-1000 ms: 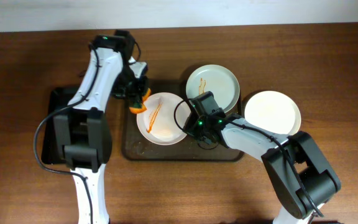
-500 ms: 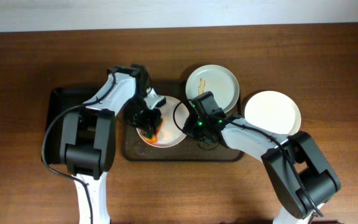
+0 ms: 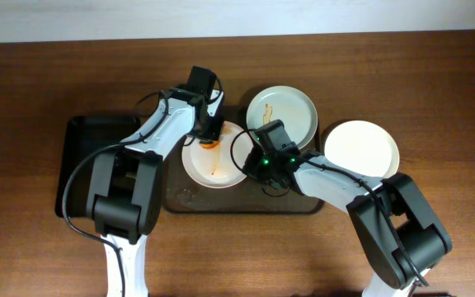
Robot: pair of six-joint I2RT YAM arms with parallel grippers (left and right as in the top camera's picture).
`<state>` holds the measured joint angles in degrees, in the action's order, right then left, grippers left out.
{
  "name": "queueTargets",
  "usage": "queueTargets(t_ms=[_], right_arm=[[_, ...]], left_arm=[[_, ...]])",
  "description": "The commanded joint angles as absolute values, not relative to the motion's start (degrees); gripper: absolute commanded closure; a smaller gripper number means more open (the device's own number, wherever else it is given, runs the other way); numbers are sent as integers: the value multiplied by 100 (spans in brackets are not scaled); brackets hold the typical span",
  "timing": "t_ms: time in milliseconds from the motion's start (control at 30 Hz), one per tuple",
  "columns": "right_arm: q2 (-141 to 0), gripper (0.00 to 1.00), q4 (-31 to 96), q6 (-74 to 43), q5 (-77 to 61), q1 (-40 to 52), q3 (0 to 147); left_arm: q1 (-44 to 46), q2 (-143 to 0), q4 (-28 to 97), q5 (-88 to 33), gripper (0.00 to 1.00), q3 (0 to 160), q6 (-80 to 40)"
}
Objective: Clean dirty plates on tray and stack at the side
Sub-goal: 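Scrub the held plate with the sponge in the left gripper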
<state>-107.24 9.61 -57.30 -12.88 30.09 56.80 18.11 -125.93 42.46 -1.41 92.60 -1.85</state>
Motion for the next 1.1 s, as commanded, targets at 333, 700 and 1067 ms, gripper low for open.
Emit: queueTargets(t_ms=[333,700,1067], right_arm=[[-10853,96,1107,-5638,-1332,3041,5623],[-10853,96,1100,-5638,-1332,3041,5623],[-10853,96,1068,-5636,-1306,3039,5623]], left_arm=[[1647,-13124,6820,-2746,100,8967,2790],[1441,-13124,6139,-2676,100,8978,-220],[1511,-12984,4963,1210,100,9209,-1378]])
